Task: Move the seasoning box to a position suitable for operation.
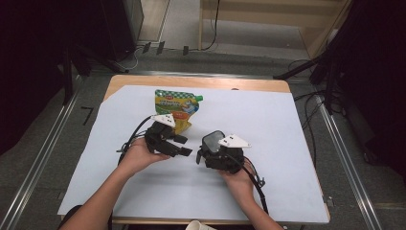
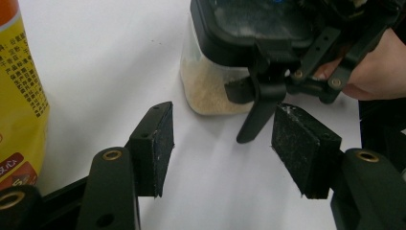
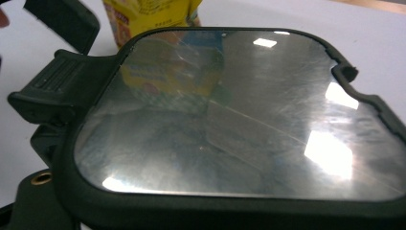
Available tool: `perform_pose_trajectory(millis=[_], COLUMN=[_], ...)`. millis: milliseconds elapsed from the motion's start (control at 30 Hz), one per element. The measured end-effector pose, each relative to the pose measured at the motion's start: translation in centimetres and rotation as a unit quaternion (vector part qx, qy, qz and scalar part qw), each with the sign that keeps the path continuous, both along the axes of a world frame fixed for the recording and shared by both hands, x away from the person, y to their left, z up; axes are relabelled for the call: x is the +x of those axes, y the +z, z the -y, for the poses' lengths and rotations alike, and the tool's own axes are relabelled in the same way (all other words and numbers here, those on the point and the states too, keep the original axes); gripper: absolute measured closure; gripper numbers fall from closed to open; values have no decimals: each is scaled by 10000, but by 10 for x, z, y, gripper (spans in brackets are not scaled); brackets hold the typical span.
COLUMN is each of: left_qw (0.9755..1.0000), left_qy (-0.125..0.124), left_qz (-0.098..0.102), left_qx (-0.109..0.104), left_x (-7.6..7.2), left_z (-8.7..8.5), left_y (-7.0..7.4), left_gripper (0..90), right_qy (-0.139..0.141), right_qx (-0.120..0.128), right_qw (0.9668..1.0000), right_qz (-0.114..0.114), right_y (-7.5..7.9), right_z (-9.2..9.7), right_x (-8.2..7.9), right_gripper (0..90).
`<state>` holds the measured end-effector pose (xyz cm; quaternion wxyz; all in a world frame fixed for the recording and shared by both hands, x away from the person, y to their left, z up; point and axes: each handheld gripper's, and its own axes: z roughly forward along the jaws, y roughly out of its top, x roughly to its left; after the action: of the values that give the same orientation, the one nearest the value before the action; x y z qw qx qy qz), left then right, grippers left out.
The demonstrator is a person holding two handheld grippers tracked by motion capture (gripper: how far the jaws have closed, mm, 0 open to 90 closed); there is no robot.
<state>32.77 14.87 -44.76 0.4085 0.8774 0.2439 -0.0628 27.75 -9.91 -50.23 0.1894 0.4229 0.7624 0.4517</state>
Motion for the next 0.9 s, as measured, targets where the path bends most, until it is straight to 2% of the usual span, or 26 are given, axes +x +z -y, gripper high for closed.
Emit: perform_pose_trajectory(millis=[200,333,467,533,733,833,900], left_qw=[10000,10000,10000,10000,10000,10000,10000], left_qy=[8,-13,-36,-60,23,11,-8], left_qz=[8,9,15,14,57,65,79], left_qx=[4,37,34,52,73,43,49], left_x=[0,-1,-2,-2,-1,-1,-2], left_z=[0,1,2,3,1,1,2], left_y=[0,0,0,-1,-1,-1,0], left_gripper=[410,410,410,411,466,479,479], right_qy=[43,117,208,240,253,245,245], right_qx=[-55,-125,-54,-101,-151,-94,-137], right_qw=[10000,9998,9997,9996,9993,9991,9992], right_qz=[-5,107,-65,-142,-232,-319,-274], right_y=[-1,-4,-4,-4,2,4,6], right_z=[-3,-2,2,2,8,12,14], right_x=[-10,-14,-13,-13,-19,-24,-28], right_gripper=[156,154,128,106,103,130,130])
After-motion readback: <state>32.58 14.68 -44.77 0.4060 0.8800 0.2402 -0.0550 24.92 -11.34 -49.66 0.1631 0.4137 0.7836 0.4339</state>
